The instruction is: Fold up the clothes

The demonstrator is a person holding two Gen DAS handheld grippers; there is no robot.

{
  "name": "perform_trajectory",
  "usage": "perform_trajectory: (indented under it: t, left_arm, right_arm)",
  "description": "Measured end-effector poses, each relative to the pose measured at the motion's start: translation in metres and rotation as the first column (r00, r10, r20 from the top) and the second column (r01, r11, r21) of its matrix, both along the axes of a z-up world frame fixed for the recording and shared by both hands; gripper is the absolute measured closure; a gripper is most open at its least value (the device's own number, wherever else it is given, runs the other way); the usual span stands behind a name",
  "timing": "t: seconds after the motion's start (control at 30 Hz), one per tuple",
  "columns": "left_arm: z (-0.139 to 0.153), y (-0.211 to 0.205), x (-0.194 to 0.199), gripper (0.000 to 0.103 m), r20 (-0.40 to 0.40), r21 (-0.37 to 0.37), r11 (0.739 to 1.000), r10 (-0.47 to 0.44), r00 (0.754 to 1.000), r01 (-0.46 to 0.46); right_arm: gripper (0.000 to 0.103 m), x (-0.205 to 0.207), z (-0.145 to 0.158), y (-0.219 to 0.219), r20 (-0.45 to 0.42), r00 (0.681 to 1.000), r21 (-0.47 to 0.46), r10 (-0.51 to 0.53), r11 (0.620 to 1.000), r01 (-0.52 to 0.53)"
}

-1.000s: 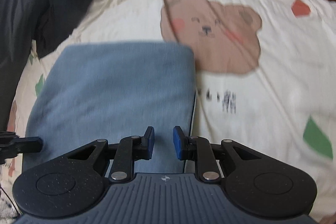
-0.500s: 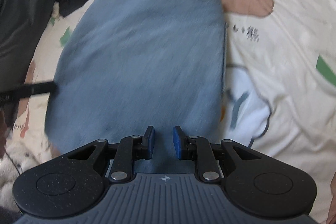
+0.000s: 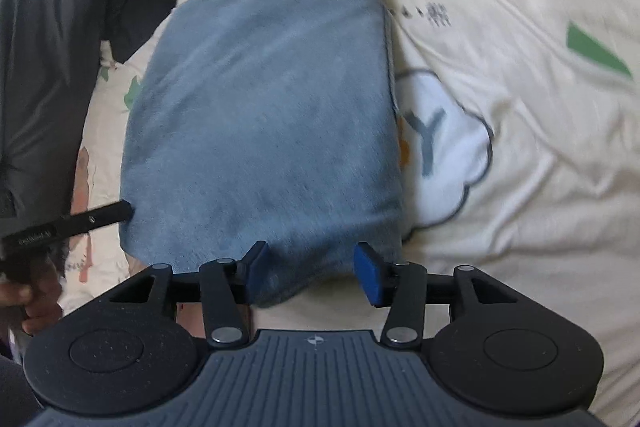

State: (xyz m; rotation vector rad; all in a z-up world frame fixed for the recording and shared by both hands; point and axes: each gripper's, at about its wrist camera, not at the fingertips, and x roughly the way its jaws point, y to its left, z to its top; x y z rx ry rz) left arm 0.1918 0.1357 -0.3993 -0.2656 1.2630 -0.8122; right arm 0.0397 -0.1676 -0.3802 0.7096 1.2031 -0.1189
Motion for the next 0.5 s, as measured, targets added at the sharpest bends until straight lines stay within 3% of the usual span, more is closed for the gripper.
perform_trajectory:
  t: [0.13, 0.23, 0.3, 0.5]
  left_arm:
    - [-0.012, 0.006, 0.002, 0.075, -0.061, -0.036, 0.999, 0.034, 0.998, -0.036]
    - [-0.011, 0.008, 0.003, 0.086, -0.062, -0.05, 0.999, 0.017, 0.998, -0.02]
    - [-0.007, 0.007, 0.005, 0.087, -0.056, -0.056, 0.998, -0.001, 0.998, -0.002]
    - [-0.004, 0.006, 0.012, 0.088, -0.046, -0.037, 0.999, -0.023, 0.999, 0.022]
  right_arm:
    - [0.04, -0.01, -0.021, -0.006, 0.018, 0.996, 0.121, -0.087, 0.989, 0.085]
    - [0.039, -0.018, -0.042, -0.007, 0.011, 0.981, 0.255, -0.193, 0.949, 0.184]
    - [0.039, -0.025, -0.055, -0.006, 0.011, 0.966, 0.339, -0.26, 0.91, 0.241]
    - [0.039, -0.032, -0.072, -0.002, 0.025, 0.938, 0.436, -0.345, 0.848, 0.301]
